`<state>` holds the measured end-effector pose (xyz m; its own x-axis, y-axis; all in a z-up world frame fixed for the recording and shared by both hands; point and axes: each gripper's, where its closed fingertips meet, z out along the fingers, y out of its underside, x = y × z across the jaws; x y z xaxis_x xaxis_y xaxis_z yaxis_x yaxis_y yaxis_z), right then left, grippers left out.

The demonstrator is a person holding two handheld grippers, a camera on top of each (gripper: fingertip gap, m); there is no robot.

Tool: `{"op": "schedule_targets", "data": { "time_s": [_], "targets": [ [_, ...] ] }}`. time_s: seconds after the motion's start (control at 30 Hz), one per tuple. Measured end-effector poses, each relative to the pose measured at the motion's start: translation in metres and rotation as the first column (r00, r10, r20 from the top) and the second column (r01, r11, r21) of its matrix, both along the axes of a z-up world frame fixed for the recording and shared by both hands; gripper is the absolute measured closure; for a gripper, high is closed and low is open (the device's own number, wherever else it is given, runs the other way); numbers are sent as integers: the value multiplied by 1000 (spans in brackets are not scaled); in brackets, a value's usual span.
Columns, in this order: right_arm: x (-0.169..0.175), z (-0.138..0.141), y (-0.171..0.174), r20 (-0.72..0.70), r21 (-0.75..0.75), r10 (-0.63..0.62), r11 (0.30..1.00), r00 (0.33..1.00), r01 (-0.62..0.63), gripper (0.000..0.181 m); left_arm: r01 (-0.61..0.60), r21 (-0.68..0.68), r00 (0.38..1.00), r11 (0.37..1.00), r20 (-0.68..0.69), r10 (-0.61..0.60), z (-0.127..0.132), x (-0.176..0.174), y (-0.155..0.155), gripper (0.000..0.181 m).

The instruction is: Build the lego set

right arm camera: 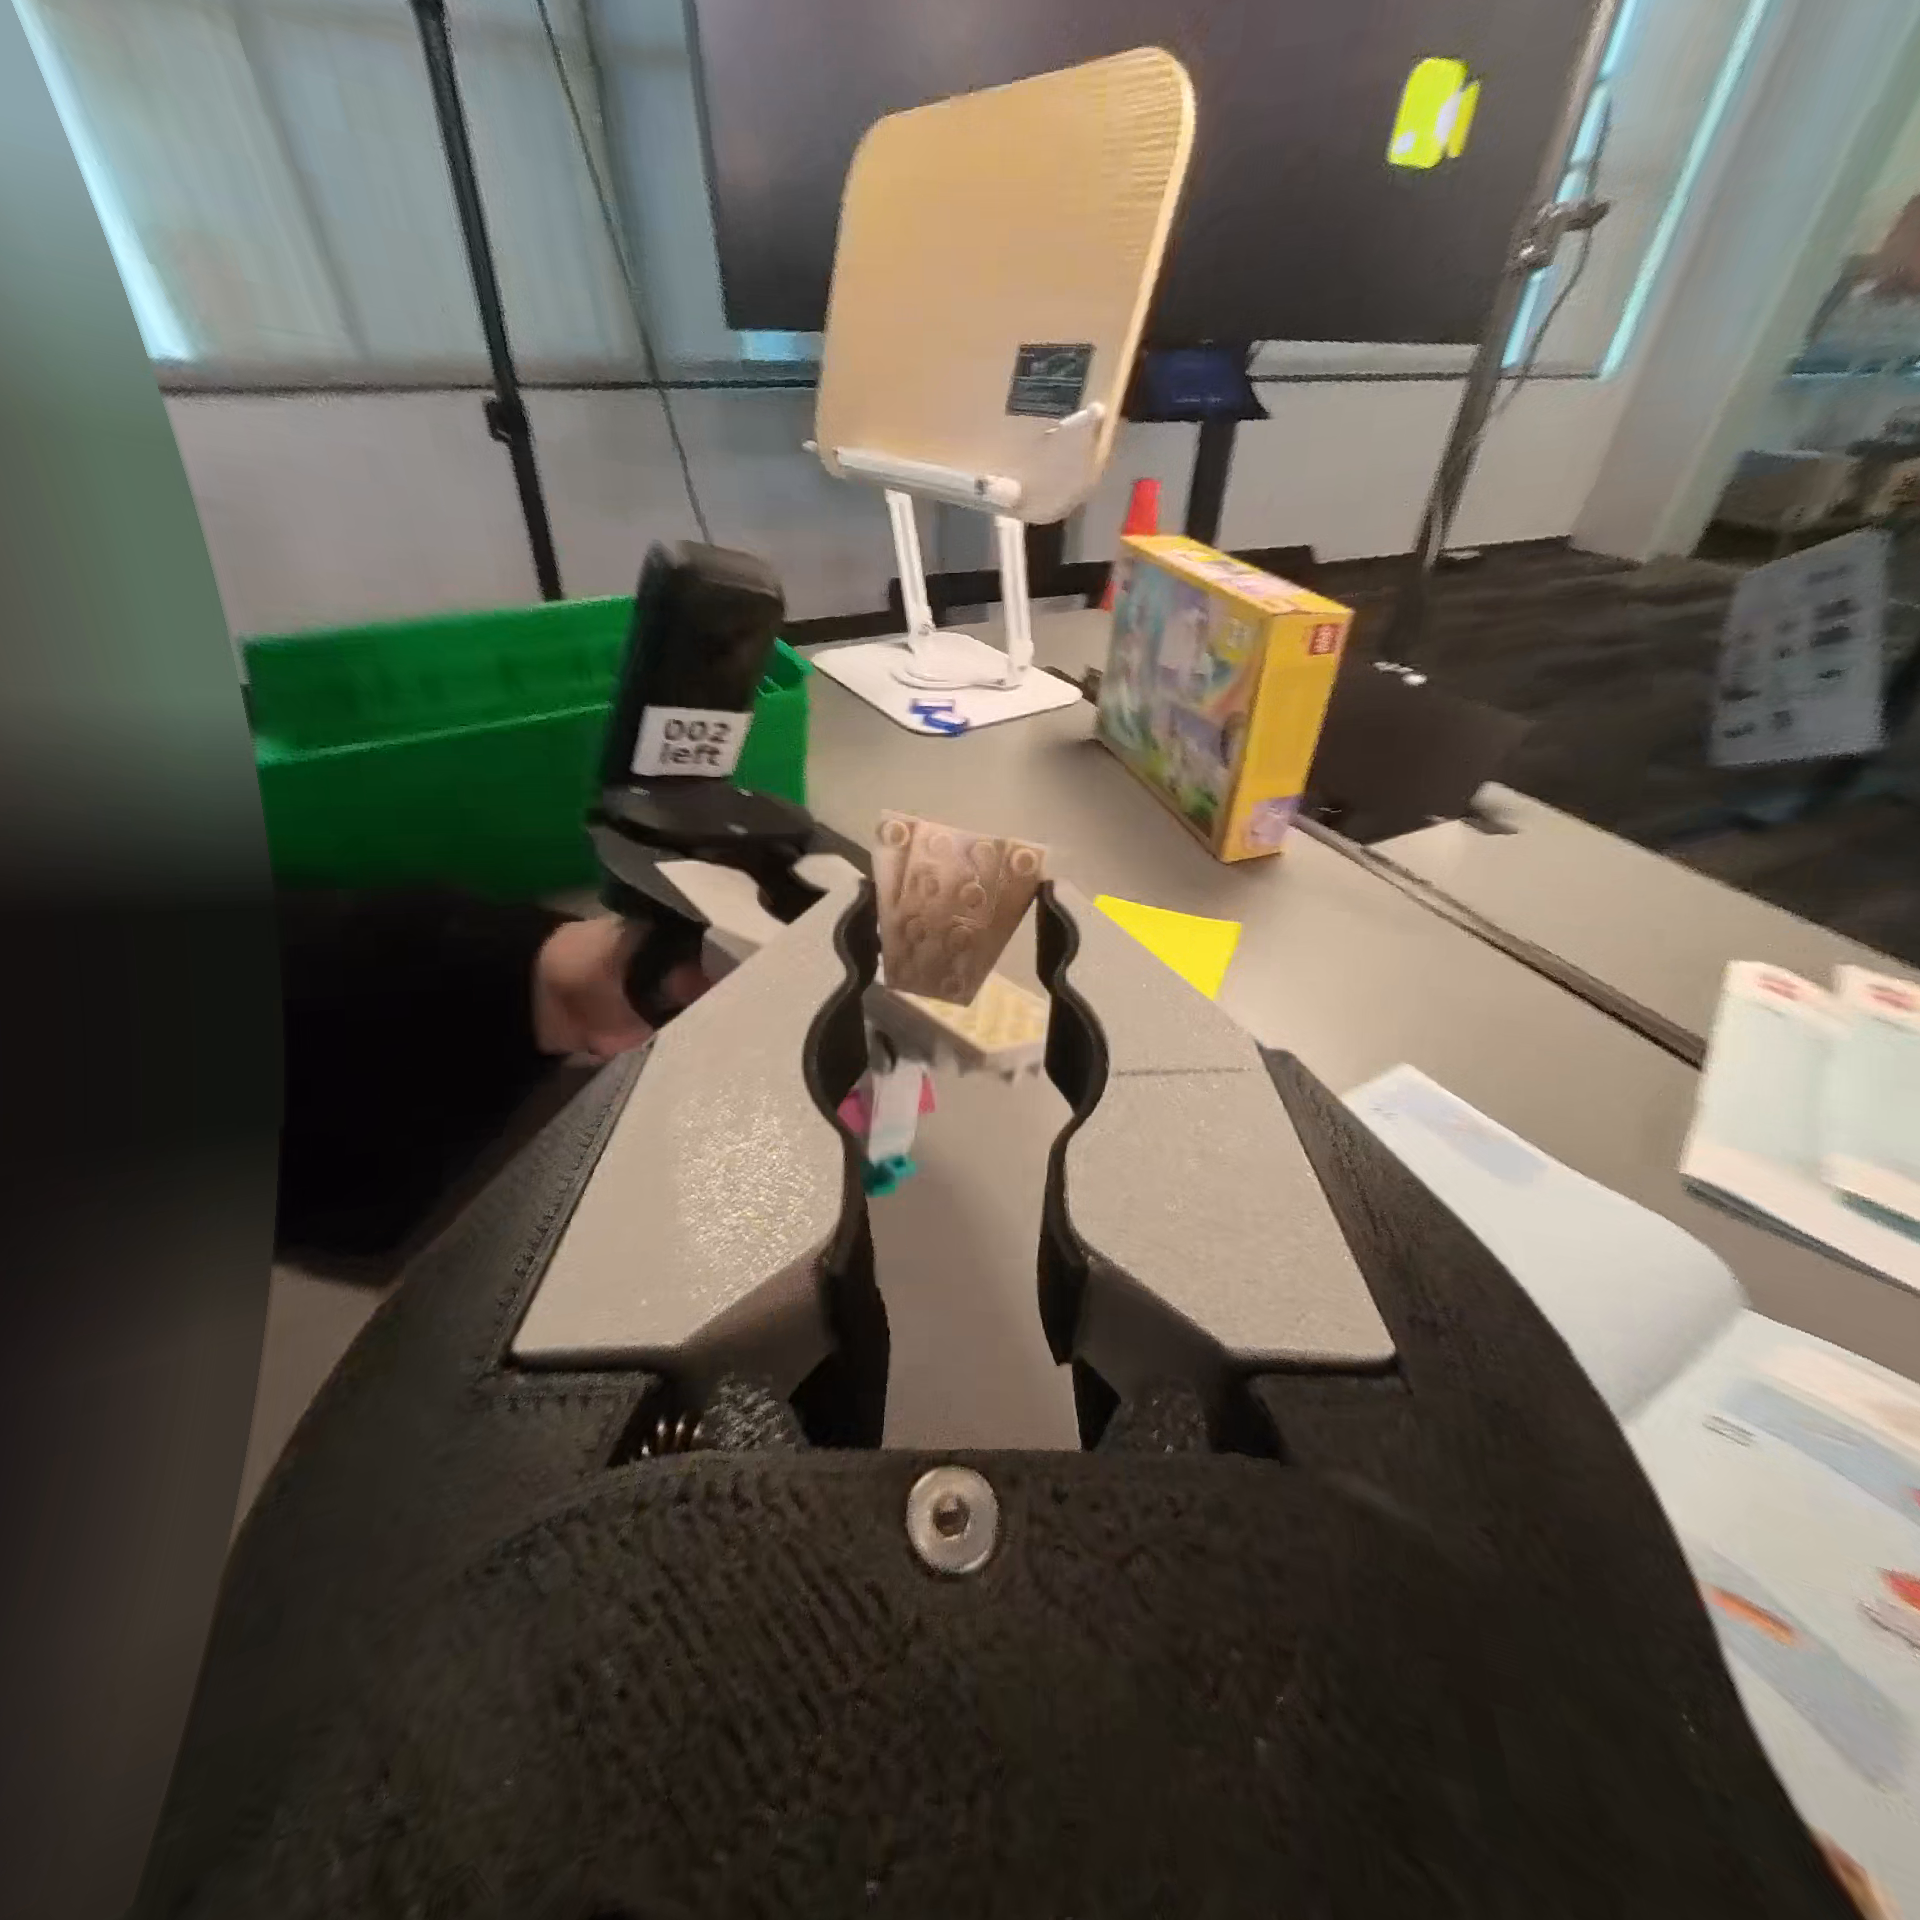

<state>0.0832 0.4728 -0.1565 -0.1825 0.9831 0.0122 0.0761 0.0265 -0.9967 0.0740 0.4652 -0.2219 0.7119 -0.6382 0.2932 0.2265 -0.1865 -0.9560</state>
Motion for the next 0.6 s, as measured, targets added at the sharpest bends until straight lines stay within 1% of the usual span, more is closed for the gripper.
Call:
{"op": "schedule_targets", "data": {
  "time_s": [0.07, 0.17, 0.3, 0.4, 0.6],
  "targets": [
    [-3, 2, -6, -3, -48, 50, 998, 999, -50, 153, 88, 11, 996, 996, 26, -88, 3, 12, -7, 166],
    [-5, 0, -16, 11, -96, 115, 989, 993, -113, 153, 152, 36, 987, 988, 44, -154, 7, 22, -14, 166],
    [-5, -3, -26, 29, -108, 170, 980, 985, -166, 153, 207, 114, 971, 972, 99, -218, 21, 26, -24, 166],
    [-1, 5, -30, 2, -131, 206, 970, 979, -204, 153, 237, 157, 960, 959, 113, -256, 28, 28, -30, 166],
    [9, 13, -34, -21, -132, 243, 961, 970, -244, 153, 267, 190, 948, 945, 126, -294, 33, 30, -36, 166]
  ]
}}
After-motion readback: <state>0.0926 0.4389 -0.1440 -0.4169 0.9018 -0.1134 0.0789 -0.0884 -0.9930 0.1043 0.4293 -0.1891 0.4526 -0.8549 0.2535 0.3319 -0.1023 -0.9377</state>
